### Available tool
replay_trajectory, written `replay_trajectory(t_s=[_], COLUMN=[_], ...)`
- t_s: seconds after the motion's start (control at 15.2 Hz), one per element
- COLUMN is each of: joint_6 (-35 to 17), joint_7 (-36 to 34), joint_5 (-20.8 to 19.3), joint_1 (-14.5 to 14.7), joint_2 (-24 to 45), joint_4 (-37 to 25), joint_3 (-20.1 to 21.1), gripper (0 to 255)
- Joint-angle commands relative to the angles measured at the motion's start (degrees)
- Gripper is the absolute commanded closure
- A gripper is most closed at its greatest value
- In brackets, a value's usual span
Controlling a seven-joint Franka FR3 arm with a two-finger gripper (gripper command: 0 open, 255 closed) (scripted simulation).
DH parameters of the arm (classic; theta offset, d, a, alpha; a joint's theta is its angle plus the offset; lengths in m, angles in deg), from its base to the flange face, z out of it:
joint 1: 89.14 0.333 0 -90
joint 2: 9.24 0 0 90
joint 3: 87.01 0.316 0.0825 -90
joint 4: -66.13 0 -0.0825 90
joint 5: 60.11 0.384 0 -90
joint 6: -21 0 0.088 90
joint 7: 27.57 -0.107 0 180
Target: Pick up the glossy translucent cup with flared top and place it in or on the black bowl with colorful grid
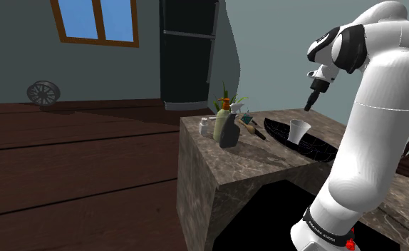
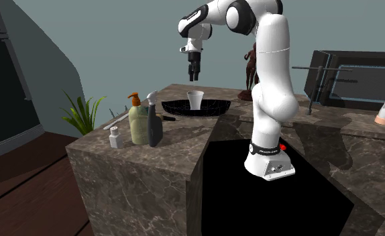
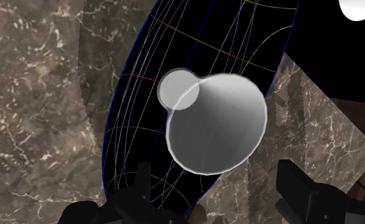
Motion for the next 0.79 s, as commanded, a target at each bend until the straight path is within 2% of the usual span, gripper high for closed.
replay_trajectory(t_s=[0.0,0.26,0.73], joint_6=[0.00,8.05,8.04], joint_7=[0.00,1.11,1.09], joint_5=[0.00,1.60,1.57], joint_1=[0.00,-3.52,-3.57], joint_2=[0.00,2.79,2.76], joint_4=[0.00,-9.01,-9.01], joint_3=[0.00,0.10,0.17], gripper=[0,0,0])
